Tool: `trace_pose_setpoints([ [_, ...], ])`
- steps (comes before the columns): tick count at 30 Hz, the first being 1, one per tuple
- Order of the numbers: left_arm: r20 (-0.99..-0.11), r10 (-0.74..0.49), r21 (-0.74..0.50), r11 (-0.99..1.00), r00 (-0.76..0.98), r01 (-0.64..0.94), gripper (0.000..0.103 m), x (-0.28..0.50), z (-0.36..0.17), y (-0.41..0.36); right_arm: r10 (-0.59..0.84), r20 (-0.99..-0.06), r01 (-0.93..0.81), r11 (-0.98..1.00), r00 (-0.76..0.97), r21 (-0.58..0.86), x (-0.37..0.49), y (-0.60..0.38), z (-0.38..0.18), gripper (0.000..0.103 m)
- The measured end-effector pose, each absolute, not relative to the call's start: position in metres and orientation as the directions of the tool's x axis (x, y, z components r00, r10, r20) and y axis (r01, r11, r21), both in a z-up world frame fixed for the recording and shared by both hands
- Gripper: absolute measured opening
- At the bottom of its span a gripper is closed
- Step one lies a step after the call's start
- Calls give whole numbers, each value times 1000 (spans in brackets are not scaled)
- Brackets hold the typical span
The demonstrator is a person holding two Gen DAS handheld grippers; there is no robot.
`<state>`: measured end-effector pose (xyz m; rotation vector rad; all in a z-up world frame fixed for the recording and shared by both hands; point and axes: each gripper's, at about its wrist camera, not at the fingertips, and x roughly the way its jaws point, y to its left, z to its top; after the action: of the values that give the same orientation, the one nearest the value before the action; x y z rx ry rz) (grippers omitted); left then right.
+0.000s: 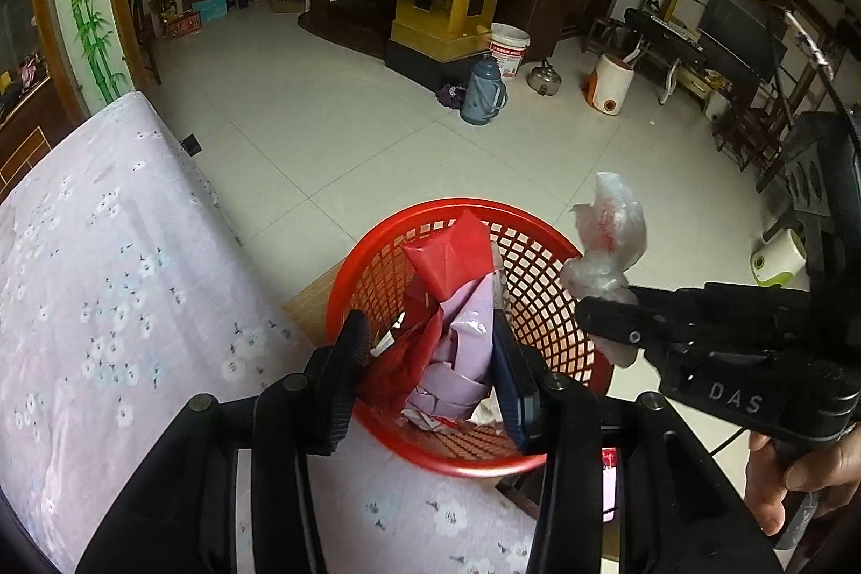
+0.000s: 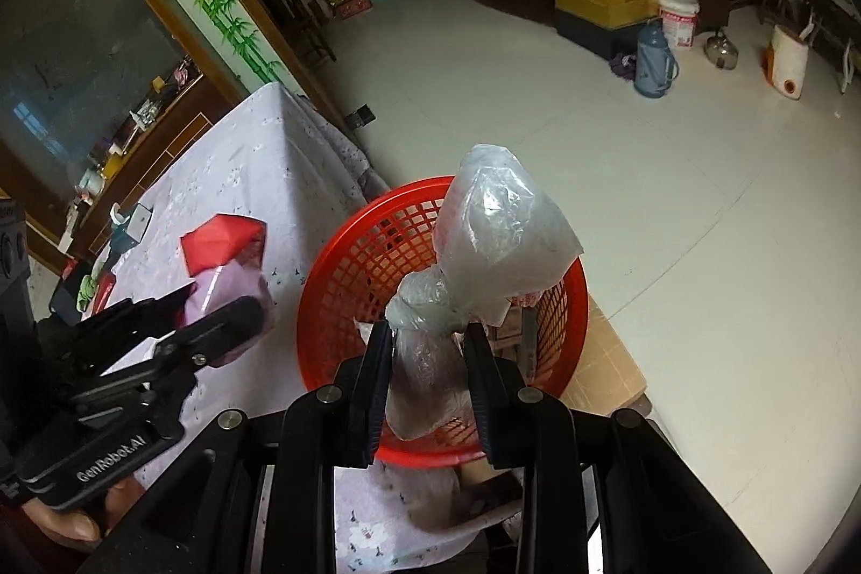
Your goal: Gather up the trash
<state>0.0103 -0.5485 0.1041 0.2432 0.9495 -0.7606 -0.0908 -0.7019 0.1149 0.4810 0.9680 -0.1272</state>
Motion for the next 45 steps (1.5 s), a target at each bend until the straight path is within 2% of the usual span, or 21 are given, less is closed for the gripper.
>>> trace_pose_setpoints([
  [7, -818, -457, -143, 749, 350, 647, 48, 16, 96, -547, 129, -844, 292, 902, 521, 318, -73, -714, 98, 32],
  [11, -808, -452, -130, 761, 377, 636, 51, 8, 108, -539, 127, -829, 309, 889, 544, 339, -75, -723, 106, 45],
  [12, -796, -458, -124, 763, 396, 634, 53, 3, 115, -534, 120, -825, 309, 889, 552, 337, -77, -723, 110, 45],
  [14, -774, -464, -114, 772, 431, 626, 67, -5, 129, -524, 88, -822, 317, 895, 563, 313, -82, -719, 119, 45],
  [15, -759, -473, -115, 773, 447, 623, 71, -9, 136, -518, 76, -821, 323, 896, 566, 306, -84, -716, 124, 46],
  [16, -745, -483, -116, 772, 459, 625, 75, -13, 143, -511, 61, -818, 331, 895, 573, 299, -89, -713, 129, 49],
  [19, -722, -502, -91, 751, 476, 654, 76, -26, 162, -492, -38, -806, 378, 895, 591, 235, -107, -697, 148, 67],
  [22, -696, -525, -55, 719, 490, 693, 78, -44, 179, -466, -133, -780, 415, 893, 612, 173, -128, -674, 169, 71],
  [23, -690, -529, -45, 713, 495, 700, 83, -49, 183, -459, -165, -773, 434, 888, 613, 155, -137, -666, 175, 75],
  [29, -645, -524, 26, 713, 556, 701, 93, -77, 200, -397, -337, -721, 529, 847, 605, 48, -184, -616, 206, 92],
  [38, -623, -442, 109, 768, 646, 631, 95, -82, 197, -366, -418, -699, 570, 822, 580, -19, -210, -560, 218, 96],
  [45, -613, -418, 160, 765, 670, 623, 95, -86, 198, -362, -398, -705, 559, 829, 587, -3, -206, -550, 219, 96],
])
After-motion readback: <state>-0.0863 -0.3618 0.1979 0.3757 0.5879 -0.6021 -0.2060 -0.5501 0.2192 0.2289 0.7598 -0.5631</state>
